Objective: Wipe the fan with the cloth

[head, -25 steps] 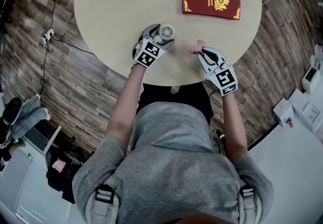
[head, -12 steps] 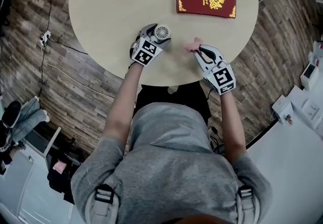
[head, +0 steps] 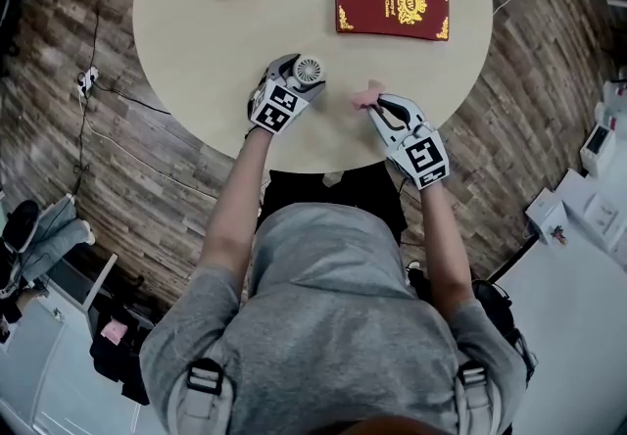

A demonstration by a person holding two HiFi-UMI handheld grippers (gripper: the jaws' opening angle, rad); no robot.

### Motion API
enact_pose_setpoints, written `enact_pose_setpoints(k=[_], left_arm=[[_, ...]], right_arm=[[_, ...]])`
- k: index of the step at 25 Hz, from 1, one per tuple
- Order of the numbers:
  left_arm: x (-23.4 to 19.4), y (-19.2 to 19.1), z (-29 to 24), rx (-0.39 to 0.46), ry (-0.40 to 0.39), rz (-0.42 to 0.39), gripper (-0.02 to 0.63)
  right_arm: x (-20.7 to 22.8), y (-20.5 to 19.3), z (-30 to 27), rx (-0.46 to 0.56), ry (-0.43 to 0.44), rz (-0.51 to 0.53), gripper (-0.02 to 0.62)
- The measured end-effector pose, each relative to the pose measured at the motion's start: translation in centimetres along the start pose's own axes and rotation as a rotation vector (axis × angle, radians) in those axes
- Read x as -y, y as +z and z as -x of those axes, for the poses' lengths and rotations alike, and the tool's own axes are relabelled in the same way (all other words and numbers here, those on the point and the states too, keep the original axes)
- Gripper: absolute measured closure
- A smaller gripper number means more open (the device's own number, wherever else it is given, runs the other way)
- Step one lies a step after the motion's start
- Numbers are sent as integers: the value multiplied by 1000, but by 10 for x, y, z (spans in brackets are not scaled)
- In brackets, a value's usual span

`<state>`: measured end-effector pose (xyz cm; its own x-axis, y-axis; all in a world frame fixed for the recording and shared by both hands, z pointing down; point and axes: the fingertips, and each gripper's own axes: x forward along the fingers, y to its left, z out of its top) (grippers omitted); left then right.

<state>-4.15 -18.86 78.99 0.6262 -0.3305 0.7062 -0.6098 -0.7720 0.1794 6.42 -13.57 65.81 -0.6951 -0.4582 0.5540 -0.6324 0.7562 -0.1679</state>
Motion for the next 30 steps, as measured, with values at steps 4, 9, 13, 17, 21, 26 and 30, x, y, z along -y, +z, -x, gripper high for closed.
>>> enact_pose_setpoints(k=[4,9,13,17,21,26,30], left_arm=[[2,4,3,3,-4,-11,238],[8,20,17,35,0,-34,237],[17,40,35,67,-2,-63,236],[29,57,55,114,-12,-73,236],[38,65,81,121,-2,-114,236],[47,71,105,145,12,-119,236],[53,75,126,156,34,-121,236]], right_arm=[[0,5,0,4,5,12,554],[-3,13,0,14,6,28,554],[-10,27,3,31,4,47,554],[-19,42,8,53,-4,65,554],[-32,59,11,78,-9,87,554],[-48,71,17,91,-10,120,554],[-62,77,21,98,-10,138,554]])
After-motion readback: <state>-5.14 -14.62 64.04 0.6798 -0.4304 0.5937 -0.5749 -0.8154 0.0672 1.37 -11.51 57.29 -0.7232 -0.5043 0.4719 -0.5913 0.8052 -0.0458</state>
